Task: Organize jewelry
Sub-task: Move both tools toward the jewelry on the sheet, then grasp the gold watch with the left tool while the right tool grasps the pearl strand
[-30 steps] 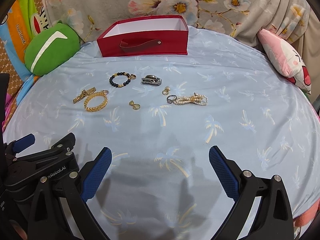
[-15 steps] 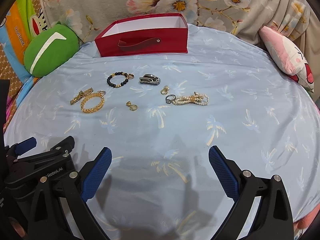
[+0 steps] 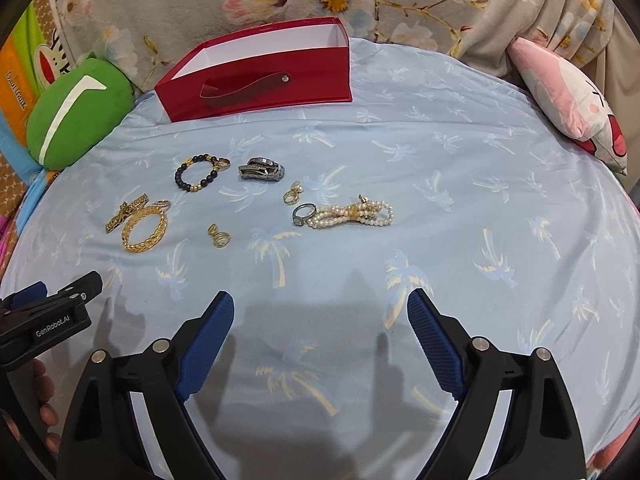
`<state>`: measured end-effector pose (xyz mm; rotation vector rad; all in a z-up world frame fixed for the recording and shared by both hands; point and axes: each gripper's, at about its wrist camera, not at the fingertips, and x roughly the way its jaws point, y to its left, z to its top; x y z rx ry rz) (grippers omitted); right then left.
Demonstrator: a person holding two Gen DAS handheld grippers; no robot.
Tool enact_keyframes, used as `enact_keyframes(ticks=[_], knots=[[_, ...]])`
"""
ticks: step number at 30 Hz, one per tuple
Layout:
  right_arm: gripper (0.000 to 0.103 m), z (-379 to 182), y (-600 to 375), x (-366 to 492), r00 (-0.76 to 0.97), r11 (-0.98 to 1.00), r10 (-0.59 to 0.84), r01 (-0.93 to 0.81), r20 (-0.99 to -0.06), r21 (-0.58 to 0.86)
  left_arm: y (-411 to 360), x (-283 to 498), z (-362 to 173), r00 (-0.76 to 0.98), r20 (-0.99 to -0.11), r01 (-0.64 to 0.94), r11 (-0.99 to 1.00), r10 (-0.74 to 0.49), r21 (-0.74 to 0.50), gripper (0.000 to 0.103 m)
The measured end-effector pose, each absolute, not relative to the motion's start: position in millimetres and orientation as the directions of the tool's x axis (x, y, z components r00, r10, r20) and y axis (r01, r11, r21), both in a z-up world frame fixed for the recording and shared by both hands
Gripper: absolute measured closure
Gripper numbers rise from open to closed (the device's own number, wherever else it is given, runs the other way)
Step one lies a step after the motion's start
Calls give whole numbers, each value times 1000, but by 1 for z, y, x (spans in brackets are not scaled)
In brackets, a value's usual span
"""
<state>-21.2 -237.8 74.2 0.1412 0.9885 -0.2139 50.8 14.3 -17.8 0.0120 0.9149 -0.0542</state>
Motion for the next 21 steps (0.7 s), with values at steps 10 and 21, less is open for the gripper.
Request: enact_keyframes(ticks=[10,21], knots=[[17,73,-240,-8,533,973,-104,231,-840,27,5,59,-17,582,-812,82,997,-45,3,5],[38,45,-297,25,522,942,-54,310,-851,130,33,120,-24,547,-829,68,994,-112,-89,5]])
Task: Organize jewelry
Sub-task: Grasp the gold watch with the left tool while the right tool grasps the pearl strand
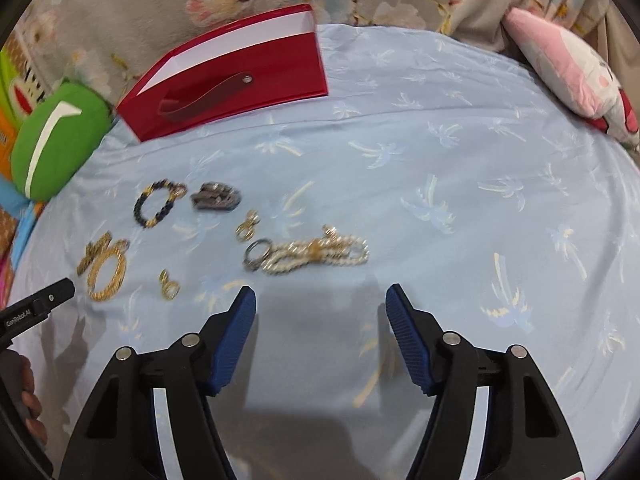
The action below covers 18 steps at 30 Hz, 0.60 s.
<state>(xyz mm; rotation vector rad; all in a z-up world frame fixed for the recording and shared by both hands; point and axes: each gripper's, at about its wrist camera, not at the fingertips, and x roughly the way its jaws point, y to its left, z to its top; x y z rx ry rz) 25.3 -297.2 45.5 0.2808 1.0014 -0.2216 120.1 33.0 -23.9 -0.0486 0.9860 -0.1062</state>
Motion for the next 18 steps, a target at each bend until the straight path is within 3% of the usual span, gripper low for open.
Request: enact_keyframes(ticks=[8,12,18], knots=[[38,36,-307,47,553,946,-24,282,-833,160,31,161,-38,536,-832,105,989,-142,-101,5],[55,35,-301,52,557,961,-23,241,-830,135,22,167,-40,557,-820,149,987,-131,-56,5],[57,35,-297,53,565,966,-16,222,-825,133,9,169,-40,570,-808,236,972,-151,-14,21]])
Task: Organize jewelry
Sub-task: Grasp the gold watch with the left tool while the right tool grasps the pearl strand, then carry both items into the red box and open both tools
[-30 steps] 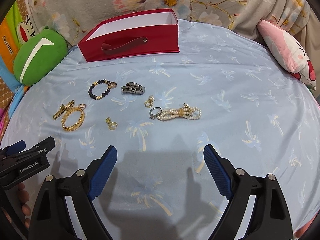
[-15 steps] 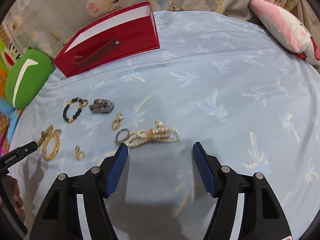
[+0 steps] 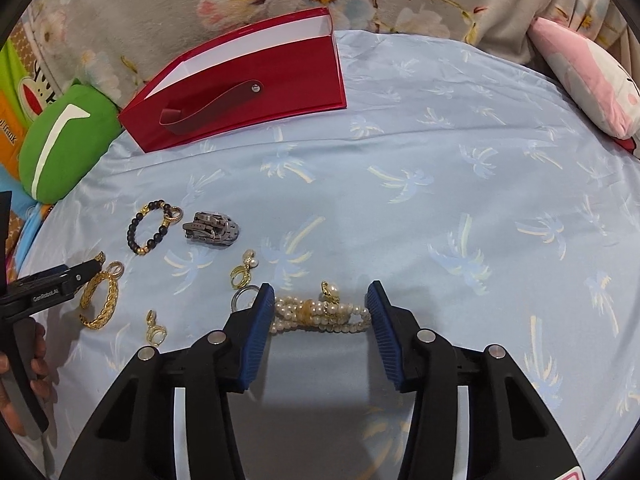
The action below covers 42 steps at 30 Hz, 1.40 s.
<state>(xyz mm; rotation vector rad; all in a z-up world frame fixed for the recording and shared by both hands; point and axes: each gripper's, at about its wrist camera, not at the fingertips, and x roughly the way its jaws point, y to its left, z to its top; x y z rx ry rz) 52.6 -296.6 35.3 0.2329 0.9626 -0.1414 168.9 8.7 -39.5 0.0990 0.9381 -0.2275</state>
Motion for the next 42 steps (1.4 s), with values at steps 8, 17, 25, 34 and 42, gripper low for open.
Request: enact_keyframes(ticks=[8,17,25,34,42], knots=[[68,38,-291,45,569,964,19,208,-822,166,0,155,-33,552,-804,327,944,-219,-33,81],[94,43,-291,33,570,959,39,209,-821,190,7,131,-33,521,-813,313,944,-262,-103,92],[54,48,-294,22,584,960,69,181,-809,212,15,118,-31,512,-815,289,948,-272,-134,92],[82,38,-286,22,540,977,42,155,-841,149,23,101,-27,504,-817,277,949,-278,-151,92],[89,55,-285,13,576,973,53,153,-816,172,25,85,-18,503,-811,289,942,-299,-168,92]])
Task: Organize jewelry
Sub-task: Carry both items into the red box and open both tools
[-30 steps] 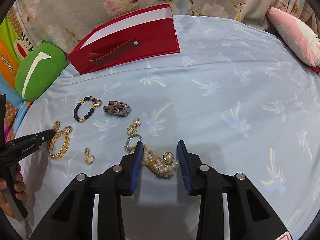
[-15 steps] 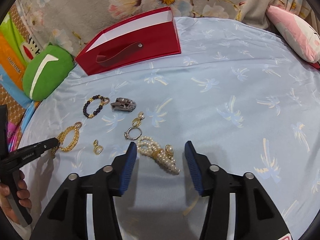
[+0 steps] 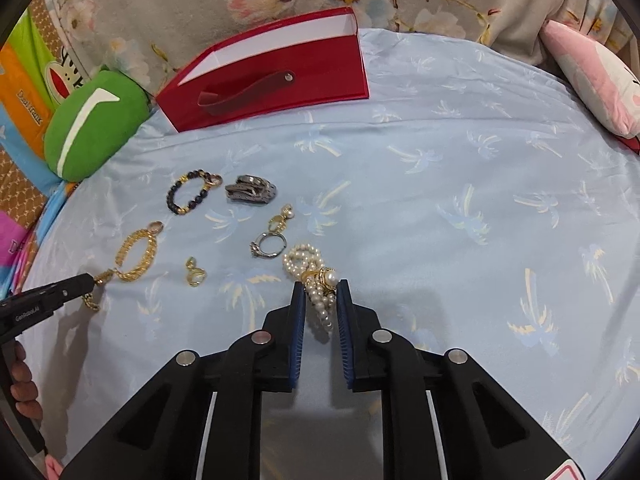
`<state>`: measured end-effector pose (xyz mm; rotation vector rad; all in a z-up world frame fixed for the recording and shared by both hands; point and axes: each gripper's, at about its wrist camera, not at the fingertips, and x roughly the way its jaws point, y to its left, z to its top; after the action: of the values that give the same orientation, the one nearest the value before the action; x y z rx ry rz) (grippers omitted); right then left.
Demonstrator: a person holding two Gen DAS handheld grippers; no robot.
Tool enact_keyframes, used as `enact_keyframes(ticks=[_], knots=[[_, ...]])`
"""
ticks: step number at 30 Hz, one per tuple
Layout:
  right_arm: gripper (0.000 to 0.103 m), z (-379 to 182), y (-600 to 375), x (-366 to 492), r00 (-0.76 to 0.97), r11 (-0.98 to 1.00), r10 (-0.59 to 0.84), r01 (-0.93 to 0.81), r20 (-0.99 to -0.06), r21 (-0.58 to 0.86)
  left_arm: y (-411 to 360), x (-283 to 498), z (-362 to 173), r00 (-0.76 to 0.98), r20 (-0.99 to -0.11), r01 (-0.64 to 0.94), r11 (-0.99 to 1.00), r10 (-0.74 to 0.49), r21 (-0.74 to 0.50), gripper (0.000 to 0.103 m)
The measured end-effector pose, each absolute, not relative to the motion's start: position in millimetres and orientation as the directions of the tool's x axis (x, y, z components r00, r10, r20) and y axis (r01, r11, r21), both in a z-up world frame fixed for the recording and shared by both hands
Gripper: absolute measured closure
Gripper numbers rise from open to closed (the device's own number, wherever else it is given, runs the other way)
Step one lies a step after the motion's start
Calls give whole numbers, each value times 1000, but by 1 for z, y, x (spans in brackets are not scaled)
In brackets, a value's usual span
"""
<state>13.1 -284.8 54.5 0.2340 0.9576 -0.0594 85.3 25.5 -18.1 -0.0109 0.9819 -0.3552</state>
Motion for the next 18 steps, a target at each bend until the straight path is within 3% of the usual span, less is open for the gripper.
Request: enact_keyframes(ticks=[10,18], knots=[[89,113,-285,30,664,970,96,105,-742,219,17,88,39,582,-740,337,928,-337,-157,92],[89,175,-292,127,753,980,116,18,-648,196,-14,164,101,695,-645,365,929,-317,-63,92]])
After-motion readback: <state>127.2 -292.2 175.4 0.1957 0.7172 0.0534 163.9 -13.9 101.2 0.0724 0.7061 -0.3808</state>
